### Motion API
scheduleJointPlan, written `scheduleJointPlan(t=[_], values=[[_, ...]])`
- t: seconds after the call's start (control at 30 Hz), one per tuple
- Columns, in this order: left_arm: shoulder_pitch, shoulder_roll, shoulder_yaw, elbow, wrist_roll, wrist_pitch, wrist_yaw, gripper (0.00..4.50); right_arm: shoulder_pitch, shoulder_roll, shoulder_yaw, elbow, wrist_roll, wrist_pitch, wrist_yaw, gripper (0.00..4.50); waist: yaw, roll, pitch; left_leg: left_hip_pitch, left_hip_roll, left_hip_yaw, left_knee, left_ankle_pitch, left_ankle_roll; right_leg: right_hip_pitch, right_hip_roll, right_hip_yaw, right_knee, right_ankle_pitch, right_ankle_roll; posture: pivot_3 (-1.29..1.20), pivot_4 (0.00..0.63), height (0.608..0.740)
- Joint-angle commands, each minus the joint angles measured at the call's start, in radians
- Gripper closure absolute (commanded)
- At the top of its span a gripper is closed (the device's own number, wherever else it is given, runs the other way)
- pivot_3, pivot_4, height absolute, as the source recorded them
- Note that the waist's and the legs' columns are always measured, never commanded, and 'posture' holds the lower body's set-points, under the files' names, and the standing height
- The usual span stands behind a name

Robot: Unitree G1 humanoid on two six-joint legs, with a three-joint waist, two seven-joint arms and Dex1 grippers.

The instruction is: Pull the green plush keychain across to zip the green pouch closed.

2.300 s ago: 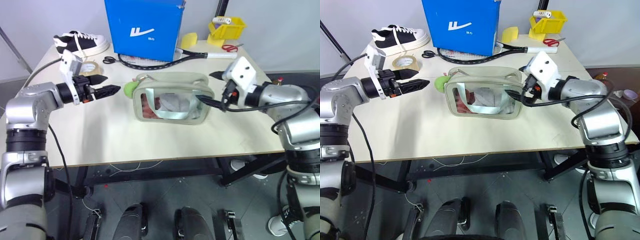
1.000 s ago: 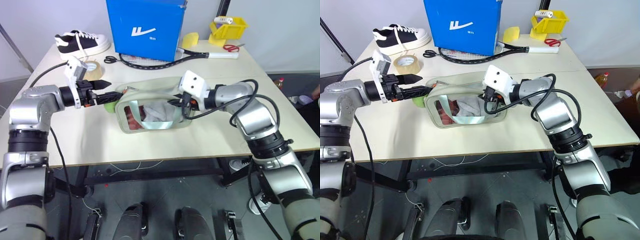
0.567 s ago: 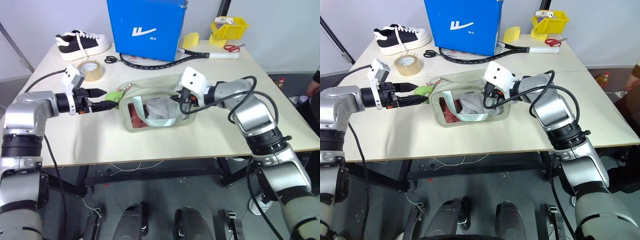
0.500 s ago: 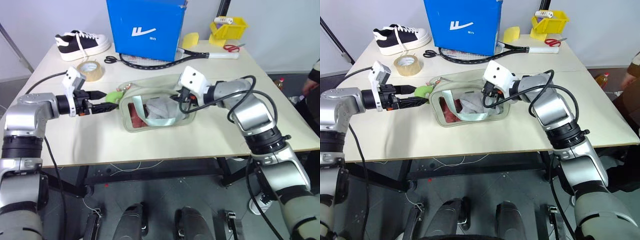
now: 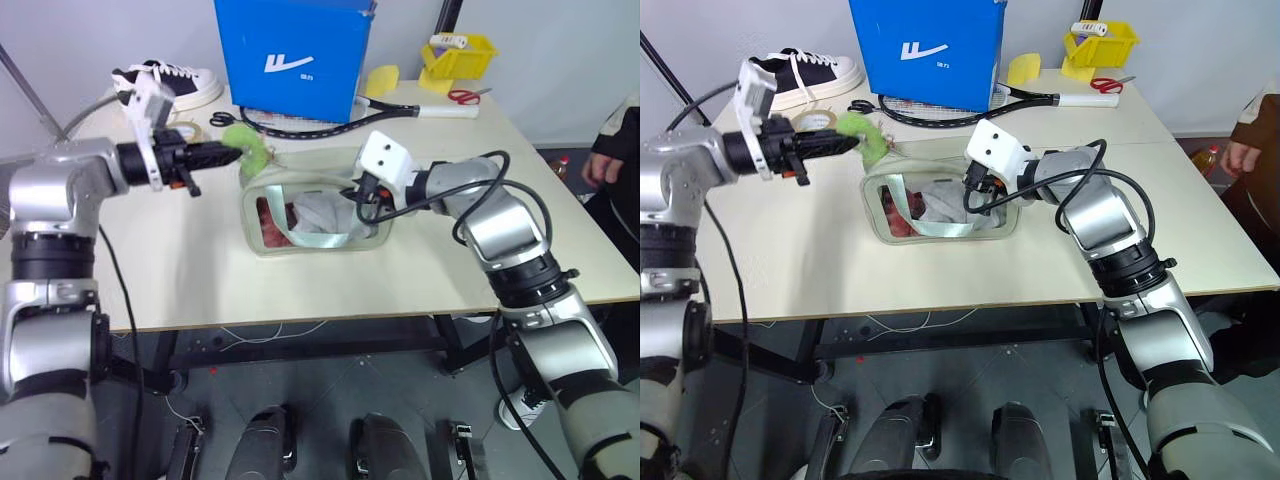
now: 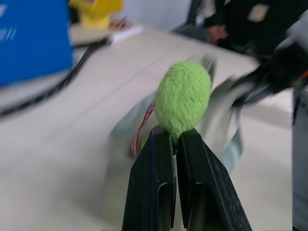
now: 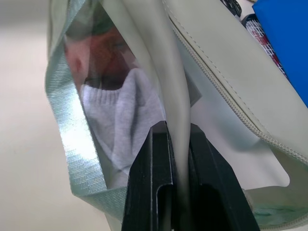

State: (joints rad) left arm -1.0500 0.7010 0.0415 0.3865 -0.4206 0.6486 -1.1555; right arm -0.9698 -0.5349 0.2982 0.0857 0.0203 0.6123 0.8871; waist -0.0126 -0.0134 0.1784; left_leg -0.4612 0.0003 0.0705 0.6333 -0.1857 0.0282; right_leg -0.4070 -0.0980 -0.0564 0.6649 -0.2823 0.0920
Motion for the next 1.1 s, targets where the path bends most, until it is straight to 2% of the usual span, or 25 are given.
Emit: scheduleJointPlan(t=[0.03,0.17,0.2,0.3,0.43,0.6,0.73,0.8,1.07,1.1], values=[[-0.027,-0.059,-0.085,-0.03,0.087,-0.133,0.02,4.43,-0.042,0.008,-0.021,-0.009,-0.004,0.001,-0.009,4.5,0.0,0.0,0.0,0.0,0.0,0.0,0.0,0.0,0.0,0.0,0.0,0.0,0.0,0.0,0.0,0.0,0.15,0.74],[-0.053,-0.111,-0.124,0.026,0.16,-0.232,0.054,4.43,-0.043,0.013,-0.023,-0.009,-0.007,0.004,-0.01,4.5,-0.002,0.0,0.0,0.0,0.0,0.001,0.0,0.0,0.0,0.0,0.0,0.0,0.0,0.0,0.0,0.0,0.15,0.74],[-0.064,-0.119,-0.122,0.049,0.17,-0.254,0.063,4.14,-0.044,0.014,-0.024,-0.009,-0.008,0.004,-0.01,4.5,-0.003,0.0,0.0,0.0,0.0,0.001,0.0,0.0,0.0,-0.001,0.001,0.0,0.0,0.0,0.0,0.0,0.15,0.74],[-0.094,-0.127,-0.115,0.11,0.19,-0.294,0.075,3.03,-0.043,0.013,-0.024,-0.01,-0.008,0.006,-0.011,4.5,-0.002,0.0,0.0,0.0,0.0,0.002,0.0,0.0,0.0,-0.001,0.001,0.001,0.0,0.0,0.0,0.0,0.15,0.74],[-0.111,-0.077,-0.112,0.089,0.17,-0.237,-0.009,0.92,-0.039,0.013,-0.026,-0.015,-0.007,0.012,-0.014,4.5,-0.003,0.0,0.0,0.0,0.0,0.002,0.0,0.0,0.001,-0.001,0.001,0.001,0.0,0.0,0.0,0.0,0.15,0.74],[-0.112,0.058,-0.093,0.018,0.128,-0.122,-0.143,0.92,-0.037,0.014,-0.026,-0.011,-0.008,0.005,-0.013,4.5,-0.006,0.0,0.0,0.0,0.001,0.002,-0.001,0.0,0.001,-0.002,0.001,0.001,0.0,0.0,0.0,0.0,0.15,0.74],[-0.01,0.137,-0.106,-0.059,0.141,-0.116,-0.17,0.92,-0.041,0.018,-0.026,-0.002,-0.007,-0.005,-0.014,4.5,-0.006,0.0,0.0,0.0,0.001,0.003,-0.001,0.0,0.001,-0.002,0.001,0.002,0.0,0.0,0.0,0.0,0.15,0.74],[0.046,0.13,-0.104,-0.092,0.148,-0.122,-0.137,0.92,-0.044,0.022,-0.025,0.001,-0.007,-0.006,-0.015,4.5,-0.004,0.0,0.0,0.001,0.001,0.003,-0.001,0.0,0.001,-0.001,0.0,0.002,0.0,0.0,0.0,0.0,0.15,0.74],[0.188,0.0,-0.108,-0.106,0.224,-0.222,0.061,0.92,-0.048,0.03,-0.022,0.003,-0.004,-0.004,-0.012,4.5,-0.003,0.0,0.0,0.0,0.001,0.003,0.001,0.0,0.002,-0.001,0.0,0.003,0.0,0.001,0.0,0.0,0.15,0.74],[0.187,-0.019,-0.095,-0.095,0.22,-0.22,0.09,1.17,-0.048,0.029,-0.023,-0.001,-0.003,-0.001,-0.011,4.5,-0.002,0.0,0.0,0.0,0.001,0.003,0.001,0.0,0.002,-0.002,0.0,0.003,0.0,0.001,0.0,0.0,0.15,0.74]])
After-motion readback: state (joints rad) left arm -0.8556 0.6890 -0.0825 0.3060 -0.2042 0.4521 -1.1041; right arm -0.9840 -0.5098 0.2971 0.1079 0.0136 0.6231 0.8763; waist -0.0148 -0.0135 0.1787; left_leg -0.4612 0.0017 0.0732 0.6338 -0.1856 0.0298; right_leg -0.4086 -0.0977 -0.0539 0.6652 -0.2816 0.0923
